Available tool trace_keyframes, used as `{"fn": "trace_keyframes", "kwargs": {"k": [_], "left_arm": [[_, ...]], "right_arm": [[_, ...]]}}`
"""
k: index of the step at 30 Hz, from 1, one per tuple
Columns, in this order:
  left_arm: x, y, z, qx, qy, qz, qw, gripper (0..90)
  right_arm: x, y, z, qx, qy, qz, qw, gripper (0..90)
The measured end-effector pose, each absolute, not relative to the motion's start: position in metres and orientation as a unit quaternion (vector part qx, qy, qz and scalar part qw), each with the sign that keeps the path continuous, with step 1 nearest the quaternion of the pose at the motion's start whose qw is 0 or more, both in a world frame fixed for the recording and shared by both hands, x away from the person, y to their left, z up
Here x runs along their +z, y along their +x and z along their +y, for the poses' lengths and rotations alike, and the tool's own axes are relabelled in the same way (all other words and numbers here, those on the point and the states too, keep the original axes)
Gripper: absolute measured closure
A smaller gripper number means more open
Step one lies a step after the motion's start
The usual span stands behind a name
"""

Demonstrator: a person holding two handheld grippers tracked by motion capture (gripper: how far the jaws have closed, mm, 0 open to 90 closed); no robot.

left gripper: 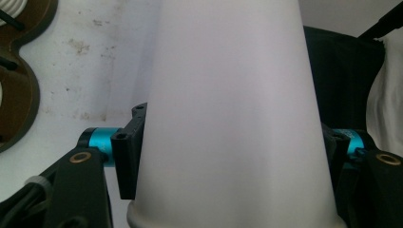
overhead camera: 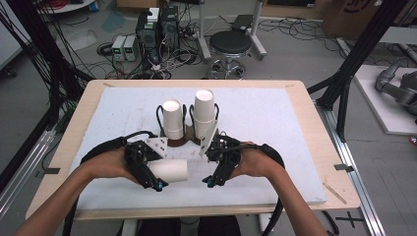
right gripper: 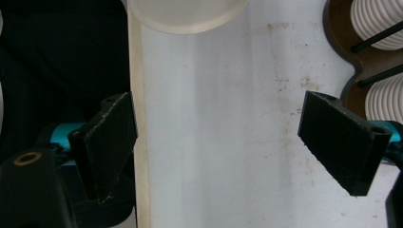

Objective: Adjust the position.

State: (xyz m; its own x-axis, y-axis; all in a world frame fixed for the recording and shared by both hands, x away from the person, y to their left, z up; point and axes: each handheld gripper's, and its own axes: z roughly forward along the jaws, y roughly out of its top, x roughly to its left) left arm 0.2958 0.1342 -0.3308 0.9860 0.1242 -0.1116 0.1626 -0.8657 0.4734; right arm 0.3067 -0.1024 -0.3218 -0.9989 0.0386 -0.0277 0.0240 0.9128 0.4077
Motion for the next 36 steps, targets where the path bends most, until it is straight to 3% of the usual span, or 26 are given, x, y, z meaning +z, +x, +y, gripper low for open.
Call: {"fn": "trace_keyframes", "kwargs": {"k": [36], "left_arm": [[-0.335,0.298,0.104,-0.038,0.974,0.053,0.218,31.0]], "right_arm": [[-0.325,0.299,-0.064,0.163,-0.030,0.986,0.000,15.1]]}}
